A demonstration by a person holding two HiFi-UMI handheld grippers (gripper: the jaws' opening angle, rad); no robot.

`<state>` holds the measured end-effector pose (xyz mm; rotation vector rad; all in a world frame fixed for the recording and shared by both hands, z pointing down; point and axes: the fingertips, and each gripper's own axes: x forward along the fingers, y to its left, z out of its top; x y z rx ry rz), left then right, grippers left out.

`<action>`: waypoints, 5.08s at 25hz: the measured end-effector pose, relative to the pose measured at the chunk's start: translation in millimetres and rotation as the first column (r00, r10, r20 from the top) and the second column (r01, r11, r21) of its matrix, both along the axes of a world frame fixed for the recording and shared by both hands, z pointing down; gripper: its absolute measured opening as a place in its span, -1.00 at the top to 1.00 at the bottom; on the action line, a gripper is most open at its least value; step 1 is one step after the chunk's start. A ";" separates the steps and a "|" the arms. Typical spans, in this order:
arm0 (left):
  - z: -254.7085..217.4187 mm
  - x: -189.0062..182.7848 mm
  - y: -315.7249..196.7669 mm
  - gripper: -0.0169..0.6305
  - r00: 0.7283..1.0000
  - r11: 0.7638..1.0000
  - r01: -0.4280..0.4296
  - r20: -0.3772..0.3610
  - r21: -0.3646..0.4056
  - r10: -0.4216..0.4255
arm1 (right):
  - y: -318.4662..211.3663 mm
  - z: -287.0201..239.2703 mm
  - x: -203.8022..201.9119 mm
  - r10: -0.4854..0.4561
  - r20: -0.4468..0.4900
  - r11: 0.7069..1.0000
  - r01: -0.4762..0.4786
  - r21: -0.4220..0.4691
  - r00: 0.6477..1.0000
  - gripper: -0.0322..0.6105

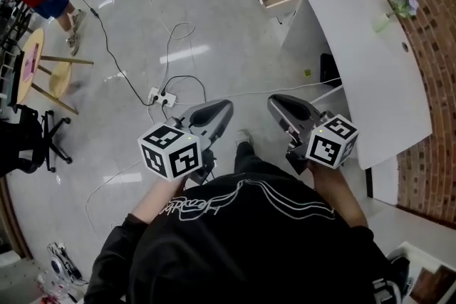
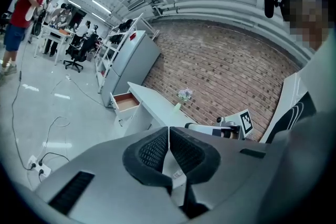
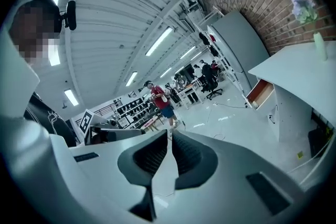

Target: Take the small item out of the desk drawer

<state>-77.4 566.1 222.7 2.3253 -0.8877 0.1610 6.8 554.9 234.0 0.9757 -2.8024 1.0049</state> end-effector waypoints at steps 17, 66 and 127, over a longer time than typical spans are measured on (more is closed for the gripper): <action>10.9 32.8 -232.2 0.86 1.000 0.999 -0.013 0.020 -0.048 0.014 | -226.9 20.2 14.3 -0.044 0.057 0.998 0.046 -0.038 0.997 0.72; 278.3 81.4 -812.4 0.86 0.978 0.905 -0.197 -0.009 -0.377 0.209 | -807.0 295.0 76.1 0.244 -0.210 0.889 -0.305 -0.340 0.947 0.72; 420.5 31.8 -824.4 0.86 0.995 0.835 -0.025 0.067 -0.550 0.074 | -901.0 546.3 115.9 0.009 -0.565 0.810 -0.337 -0.480 0.825 0.48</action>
